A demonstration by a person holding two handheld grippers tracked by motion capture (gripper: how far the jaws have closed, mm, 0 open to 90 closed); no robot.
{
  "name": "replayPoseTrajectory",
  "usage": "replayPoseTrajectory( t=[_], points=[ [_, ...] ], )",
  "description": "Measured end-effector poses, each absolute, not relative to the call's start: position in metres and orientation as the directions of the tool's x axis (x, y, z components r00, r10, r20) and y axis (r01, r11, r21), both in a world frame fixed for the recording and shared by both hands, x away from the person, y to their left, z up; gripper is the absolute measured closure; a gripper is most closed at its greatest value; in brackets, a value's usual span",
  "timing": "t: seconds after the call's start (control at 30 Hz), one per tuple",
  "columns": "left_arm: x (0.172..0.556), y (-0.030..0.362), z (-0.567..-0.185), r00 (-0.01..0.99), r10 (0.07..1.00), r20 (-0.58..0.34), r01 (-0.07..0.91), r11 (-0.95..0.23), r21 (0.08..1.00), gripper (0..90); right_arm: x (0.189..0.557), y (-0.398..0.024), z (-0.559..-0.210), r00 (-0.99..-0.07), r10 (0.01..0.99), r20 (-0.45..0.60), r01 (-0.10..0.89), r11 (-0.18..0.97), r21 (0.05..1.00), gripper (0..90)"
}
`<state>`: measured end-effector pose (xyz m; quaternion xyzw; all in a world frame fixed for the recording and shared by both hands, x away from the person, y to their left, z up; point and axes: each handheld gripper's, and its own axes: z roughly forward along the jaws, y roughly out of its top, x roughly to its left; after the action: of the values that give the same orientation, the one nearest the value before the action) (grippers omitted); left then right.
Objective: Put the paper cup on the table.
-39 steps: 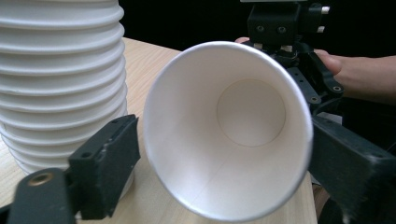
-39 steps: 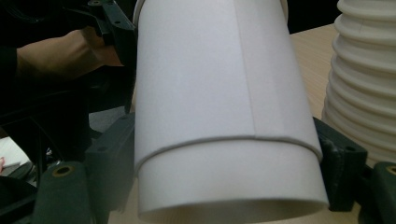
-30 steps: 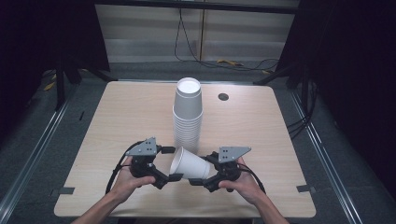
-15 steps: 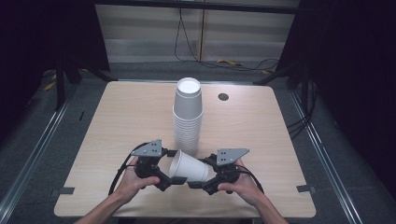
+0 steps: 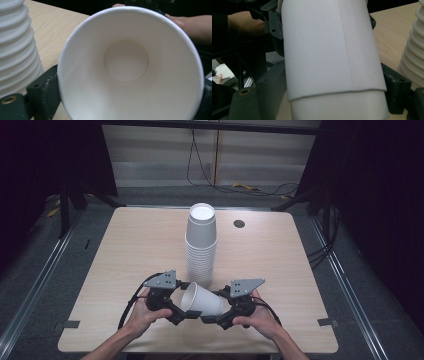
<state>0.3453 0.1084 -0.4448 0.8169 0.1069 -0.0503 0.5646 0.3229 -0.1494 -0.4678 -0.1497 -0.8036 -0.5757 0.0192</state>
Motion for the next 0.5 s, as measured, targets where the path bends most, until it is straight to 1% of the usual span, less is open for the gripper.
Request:
replayPoseTrajectory(
  t=[0.23,0.33,0.5],
  points=[
    [0.3448,0.1094,-0.4450,0.975,0.124,-0.182,0.216,-0.369,0.904,7.7,0.3236,-0.1493,-0.4686,-0.948,0.229,0.222,0.288,0.315,0.904,17.5],
    [0.3448,0.1105,-0.4450,0.973,0.133,-0.190,0.226,-0.372,0.900,7.7,0.3245,-0.1518,-0.4684,-0.938,0.244,0.246,0.314,0.302,0.900,13.8],
    [0.3476,0.1109,-0.4468,0.970,0.140,-0.199,0.238,-0.372,0.897,7.7,0.3261,-0.1564,-0.4668,-0.932,0.267,0.244,0.319,0.288,0.903,13.4]
  ],
)
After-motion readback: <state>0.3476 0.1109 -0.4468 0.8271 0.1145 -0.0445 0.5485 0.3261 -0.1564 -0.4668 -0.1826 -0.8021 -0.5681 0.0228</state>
